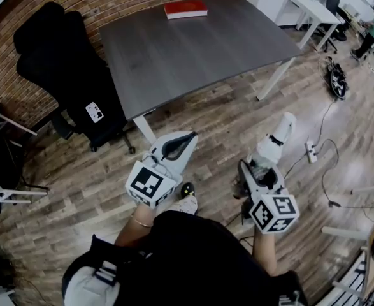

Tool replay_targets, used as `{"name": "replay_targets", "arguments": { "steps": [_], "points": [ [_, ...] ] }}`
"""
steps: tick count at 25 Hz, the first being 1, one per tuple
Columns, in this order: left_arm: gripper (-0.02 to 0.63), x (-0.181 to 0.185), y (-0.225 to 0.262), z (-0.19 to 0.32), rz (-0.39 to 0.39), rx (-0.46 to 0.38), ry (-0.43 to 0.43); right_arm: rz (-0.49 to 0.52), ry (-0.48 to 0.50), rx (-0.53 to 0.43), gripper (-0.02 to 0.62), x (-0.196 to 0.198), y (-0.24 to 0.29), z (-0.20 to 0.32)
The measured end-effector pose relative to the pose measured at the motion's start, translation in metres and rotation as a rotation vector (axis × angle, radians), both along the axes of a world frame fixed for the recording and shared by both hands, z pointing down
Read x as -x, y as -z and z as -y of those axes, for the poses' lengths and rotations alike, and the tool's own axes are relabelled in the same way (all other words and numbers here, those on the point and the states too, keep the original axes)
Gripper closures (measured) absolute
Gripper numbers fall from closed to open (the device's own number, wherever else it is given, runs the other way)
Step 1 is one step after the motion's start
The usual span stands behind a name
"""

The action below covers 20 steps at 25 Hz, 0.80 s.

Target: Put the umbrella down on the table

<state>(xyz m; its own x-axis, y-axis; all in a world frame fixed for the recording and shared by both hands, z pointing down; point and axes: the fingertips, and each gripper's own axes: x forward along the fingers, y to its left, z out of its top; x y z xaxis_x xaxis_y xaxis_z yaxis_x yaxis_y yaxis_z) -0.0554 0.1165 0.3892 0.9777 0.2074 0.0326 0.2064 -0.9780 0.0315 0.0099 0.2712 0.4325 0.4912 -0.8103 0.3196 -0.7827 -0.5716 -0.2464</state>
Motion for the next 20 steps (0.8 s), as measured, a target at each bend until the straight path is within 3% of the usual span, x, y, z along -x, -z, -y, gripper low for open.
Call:
{"name": "replay_targets", "arguments": {
  "steps": [16,20],
  "points": [
    [0.609,-0.063,0.006,0.077,-0.04,0.018,0.055,0.022,0.031,0.023,0.304,-0.07,-0.002,0.064],
    [0.609,-0.077,0.01,0.081,-0.056,0.016,0.036,0.045,0.027,0.016,0.305,-0.083,-0.007,0.075]
  ]
}}
